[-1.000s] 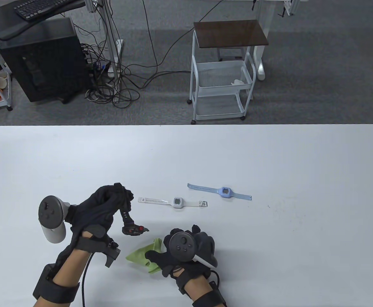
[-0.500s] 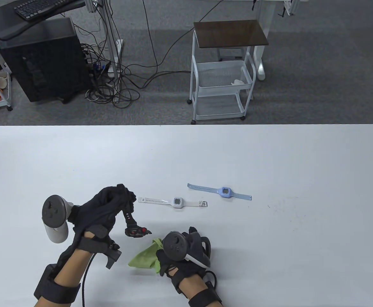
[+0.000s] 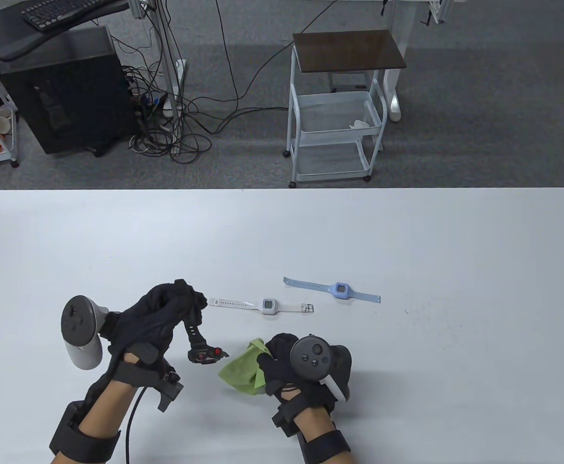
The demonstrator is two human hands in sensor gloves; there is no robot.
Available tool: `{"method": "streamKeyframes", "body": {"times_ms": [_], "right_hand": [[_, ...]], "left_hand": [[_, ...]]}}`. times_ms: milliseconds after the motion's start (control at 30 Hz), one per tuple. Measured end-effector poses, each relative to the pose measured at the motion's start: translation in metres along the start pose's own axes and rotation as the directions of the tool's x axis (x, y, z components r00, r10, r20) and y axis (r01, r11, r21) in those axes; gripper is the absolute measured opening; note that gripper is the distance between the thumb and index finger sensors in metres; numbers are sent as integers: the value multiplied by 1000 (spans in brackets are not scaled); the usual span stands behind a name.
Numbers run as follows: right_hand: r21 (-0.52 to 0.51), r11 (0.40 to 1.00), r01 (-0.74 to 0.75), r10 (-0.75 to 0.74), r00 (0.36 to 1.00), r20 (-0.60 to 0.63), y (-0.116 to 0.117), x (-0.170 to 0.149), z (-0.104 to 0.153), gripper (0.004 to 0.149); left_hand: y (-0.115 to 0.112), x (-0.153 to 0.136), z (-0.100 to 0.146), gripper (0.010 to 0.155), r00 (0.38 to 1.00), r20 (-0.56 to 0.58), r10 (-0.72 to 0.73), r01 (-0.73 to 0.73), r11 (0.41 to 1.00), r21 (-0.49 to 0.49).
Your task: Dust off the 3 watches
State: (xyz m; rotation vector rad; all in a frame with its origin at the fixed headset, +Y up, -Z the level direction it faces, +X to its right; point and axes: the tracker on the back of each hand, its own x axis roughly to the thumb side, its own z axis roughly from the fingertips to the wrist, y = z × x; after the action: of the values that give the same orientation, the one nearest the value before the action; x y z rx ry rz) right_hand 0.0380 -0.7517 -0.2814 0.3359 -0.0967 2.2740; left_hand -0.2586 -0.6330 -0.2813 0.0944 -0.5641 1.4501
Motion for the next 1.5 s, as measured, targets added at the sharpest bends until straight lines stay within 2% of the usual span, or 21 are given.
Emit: {"method": "streamKeyframes", "body": {"times_ms": [233, 333, 467, 567, 600, 800, 933, 1067, 1133, 1200, 1333, 1500], "right_hand": [[-109, 979, 172, -165, 984, 70, -11, -3, 2, 37], [-119, 965, 232, -220, 970, 109, -12, -3, 3, 36], [-67, 921, 384, -367, 913, 180, -9, -3, 1, 36], [-11, 841, 541, -526, 822, 218, -5, -1, 0, 36], [43, 803, 595, -589, 781, 208, -2, 0, 0, 35], [254, 613, 748, -789, 597, 145, 17, 10, 1, 36], [314, 547, 776, -834, 540, 117, 27, 17, 4, 38], [435, 469, 769, -874, 476, 101, 36, 25, 7, 46], [462, 439, 771, -888, 450, 95, 38, 28, 9, 46], [473, 442, 762, -887, 452, 100, 40, 32, 10, 46], [448, 525, 724, -837, 534, 117, 42, 38, 13, 46], [413, 566, 714, -813, 566, 137, 46, 40, 14, 53]], "left_hand": [[-13, 5, 1, 42, 999, -6, 33, -33, 998, -53], [-18, 6, 2, 43, 999, -17, 50, -51, 996, -78], [-22, 1, 1, 43, 998, -35, 58, -61, 994, -90], [-22, -5, 1, 43, 997, -50, 55, -59, 995, -83], [-21, -7, 1, 43, 997, -54, 60, -64, 995, -78], [-16, -14, 2, 43, 995, -68, 80, -82, 996, -39], [-14, -18, 2, 43, 992, -73, 101, -103, 994, -23], [-13, -21, 2, 43, 990, -76, 116, -117, 993, -5], [-12, -23, 2, 43, 989, -76, 128, -128, 992, 7], [-12, -25, 2, 43, 984, -78, 160, -159, 987, 20], [-12, -26, 3, 43, 982, -76, 172, -170, 985, 38], [-14, -26, 3, 43, 976, -71, 207, -204, 978, 47]]}}
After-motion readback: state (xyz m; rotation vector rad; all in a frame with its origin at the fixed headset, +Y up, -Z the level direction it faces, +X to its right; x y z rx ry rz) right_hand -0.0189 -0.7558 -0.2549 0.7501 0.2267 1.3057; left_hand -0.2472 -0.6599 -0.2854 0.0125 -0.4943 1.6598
